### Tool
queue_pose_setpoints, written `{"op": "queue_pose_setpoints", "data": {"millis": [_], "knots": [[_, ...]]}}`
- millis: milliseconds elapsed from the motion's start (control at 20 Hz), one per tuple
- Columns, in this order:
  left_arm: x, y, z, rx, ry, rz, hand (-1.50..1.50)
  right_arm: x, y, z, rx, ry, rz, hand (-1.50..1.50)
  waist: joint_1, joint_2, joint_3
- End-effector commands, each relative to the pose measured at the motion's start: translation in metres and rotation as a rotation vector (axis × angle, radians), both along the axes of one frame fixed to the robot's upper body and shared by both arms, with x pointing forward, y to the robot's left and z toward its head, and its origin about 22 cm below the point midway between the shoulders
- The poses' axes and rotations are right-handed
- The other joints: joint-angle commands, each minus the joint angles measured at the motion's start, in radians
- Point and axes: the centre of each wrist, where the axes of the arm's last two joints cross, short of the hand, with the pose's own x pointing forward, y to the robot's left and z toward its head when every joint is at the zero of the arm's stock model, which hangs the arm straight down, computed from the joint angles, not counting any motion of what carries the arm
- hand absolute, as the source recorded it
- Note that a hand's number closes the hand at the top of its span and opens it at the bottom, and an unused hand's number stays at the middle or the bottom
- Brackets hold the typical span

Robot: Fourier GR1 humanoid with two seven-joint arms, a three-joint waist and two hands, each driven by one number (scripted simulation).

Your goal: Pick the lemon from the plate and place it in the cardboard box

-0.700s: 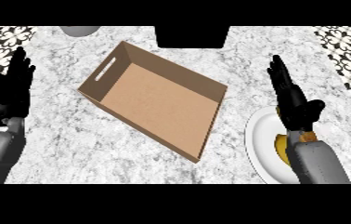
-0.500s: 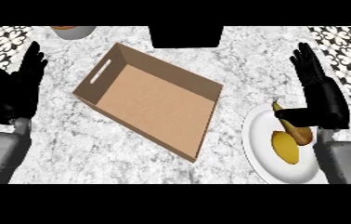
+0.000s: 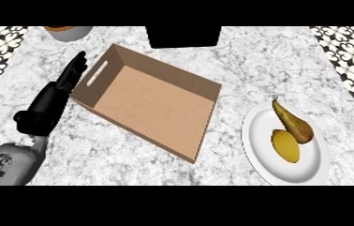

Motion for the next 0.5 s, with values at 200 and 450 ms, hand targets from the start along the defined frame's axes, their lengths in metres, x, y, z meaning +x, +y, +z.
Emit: {"op": "queue_pose_setpoints", "data": {"millis": [200, 450], "knots": [[-0.002, -0.010, -0.005, 0.000, -0.007, -0.104, 0.00, -0.033, -0.035, 0.016, -0.350, -0.112, 0.150, -1.50, 0.033, 0.006, -0.001], [-0.008, -0.017, -0.013, -0.003, -0.005, -0.103, 0.00, -0.035, -0.024, 0.031, -0.647, 0.055, 0.175, -1.50, 0.041, 0.007, -0.002]]}}
